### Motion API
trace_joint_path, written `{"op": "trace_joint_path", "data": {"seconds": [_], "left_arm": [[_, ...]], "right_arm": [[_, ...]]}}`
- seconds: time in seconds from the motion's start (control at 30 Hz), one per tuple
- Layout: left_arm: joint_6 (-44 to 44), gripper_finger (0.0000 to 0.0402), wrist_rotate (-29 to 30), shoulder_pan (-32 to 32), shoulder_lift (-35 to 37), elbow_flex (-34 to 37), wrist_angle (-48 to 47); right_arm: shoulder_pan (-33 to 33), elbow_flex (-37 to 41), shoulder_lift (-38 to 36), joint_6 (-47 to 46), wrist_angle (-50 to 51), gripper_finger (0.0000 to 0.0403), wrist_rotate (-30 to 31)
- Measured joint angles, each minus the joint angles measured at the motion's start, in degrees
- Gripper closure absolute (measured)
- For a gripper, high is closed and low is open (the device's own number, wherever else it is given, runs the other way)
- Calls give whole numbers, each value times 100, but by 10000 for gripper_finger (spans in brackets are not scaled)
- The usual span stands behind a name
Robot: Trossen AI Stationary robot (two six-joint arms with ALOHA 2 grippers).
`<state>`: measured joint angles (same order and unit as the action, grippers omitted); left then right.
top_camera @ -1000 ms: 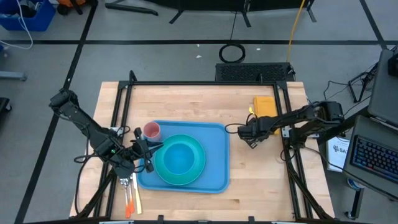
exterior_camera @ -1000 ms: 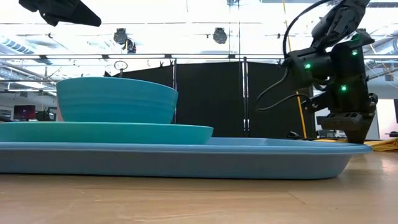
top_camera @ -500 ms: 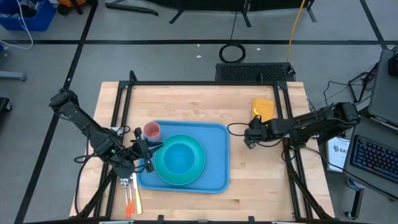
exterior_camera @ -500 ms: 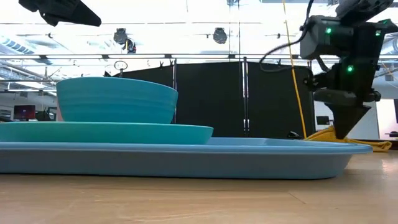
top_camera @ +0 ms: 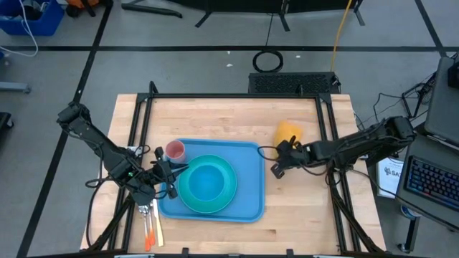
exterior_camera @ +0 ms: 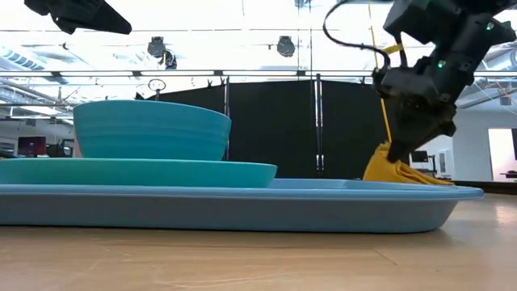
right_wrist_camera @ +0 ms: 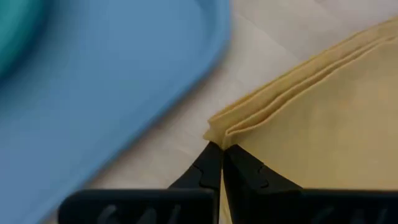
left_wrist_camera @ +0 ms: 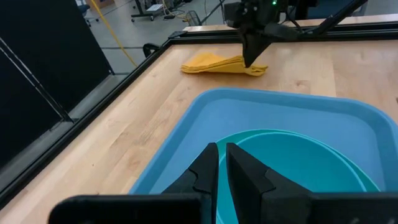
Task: Set up tray
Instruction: Put the yellow napkin on the blue serving tray to the right of the light blue plate
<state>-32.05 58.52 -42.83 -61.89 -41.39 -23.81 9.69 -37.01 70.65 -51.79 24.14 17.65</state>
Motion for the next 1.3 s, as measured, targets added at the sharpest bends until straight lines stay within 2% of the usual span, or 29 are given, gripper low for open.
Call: {"op": "trace_joint_path", "data": {"seconds": [0.4, 0.67, 0.83, 1.0, 1.3], "left_arm": [[20, 364, 2, 7, 0, 0, -2], [-2, 364, 2, 7, 0, 0, 0], [10, 364, 4, 7, 0, 0, 1], [15, 364, 4, 7, 0, 0, 2], [0, 364, 4, 7, 0, 0, -2]], "right_arm": [[702, -8, -2, 342, -1665, 403, -165], [1158, -9, -2, 315, -2090, 403, -425], [1391, -9, 26, 685, -2486, 403, -595], [1457, -13, 350, 922, -3036, 403, -769], [1229, -167, 1628, 815, -3446, 403, -1940]]}}
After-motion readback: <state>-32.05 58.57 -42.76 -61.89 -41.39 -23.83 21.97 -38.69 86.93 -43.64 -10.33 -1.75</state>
